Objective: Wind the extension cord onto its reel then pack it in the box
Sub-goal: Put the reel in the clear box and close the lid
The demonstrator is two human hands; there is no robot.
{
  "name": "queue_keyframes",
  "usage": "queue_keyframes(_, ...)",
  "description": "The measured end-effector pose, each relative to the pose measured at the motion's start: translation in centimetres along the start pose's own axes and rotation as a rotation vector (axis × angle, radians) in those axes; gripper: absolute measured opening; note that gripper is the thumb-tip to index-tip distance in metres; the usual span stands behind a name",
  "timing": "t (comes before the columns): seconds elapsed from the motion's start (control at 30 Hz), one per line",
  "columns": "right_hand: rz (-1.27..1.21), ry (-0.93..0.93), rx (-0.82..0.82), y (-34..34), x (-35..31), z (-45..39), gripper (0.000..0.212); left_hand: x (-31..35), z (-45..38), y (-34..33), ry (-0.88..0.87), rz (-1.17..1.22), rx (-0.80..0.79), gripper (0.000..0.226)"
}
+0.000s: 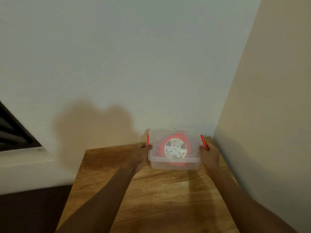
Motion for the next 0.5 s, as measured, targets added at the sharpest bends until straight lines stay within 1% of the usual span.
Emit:
queue_keyframes(0.1, 0.057, 0.011, 0.045, 3.3, -0.9, -2.7, 0.023, 1.8, -1.3, -3.6, -0.005, -0.005, -0.007, 0.018)
queue_keyframes(0.17, 0.087, 0.022, 0.061, 5.1, -1.1, -4.3, 0.021, 2.7, -2.0, -5.8, 0.005, 0.002, -0.009, 0.021)
queue_keyframes(0.23, 0.121, 0.055, 0.066, 6.7, -1.2, -5.7, 0.022, 3.3, -2.6, -8.1, 0.019, 0.009, -0.013, 0.022)
queue_keyframes(0.33, 0.164, 0.081, 0.084, 8.6, -0.7, -8.1, 0.023, 3.7, -3.1, -11.0, 0.065, 0.031, -0.013, 0.016)
queue_keyframes(0.4, 0.212, 0.075, 0.091, 9.4, 0.1, -9.7, 0.029, 3.6, -3.6, -12.5, 0.088, 0.020, -0.009, 0.016)
queue_keyframes(0.5, 0.315, 0.100, 0.090, 9.7, 0.2, -11.2, 0.038, 3.1, -4.7, -14.3, 0.098, 0.008, -0.006, 0.026)
Point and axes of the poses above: each hand's wrist, its own z-axis away from the middle knuckle, its own y-axis out of the back of the hand, x = y × z, the point moved 7 cm from there along -z, towards the middle knuckle, and after that the axes turned 9 degrees about -z, right-handed, at the moved point
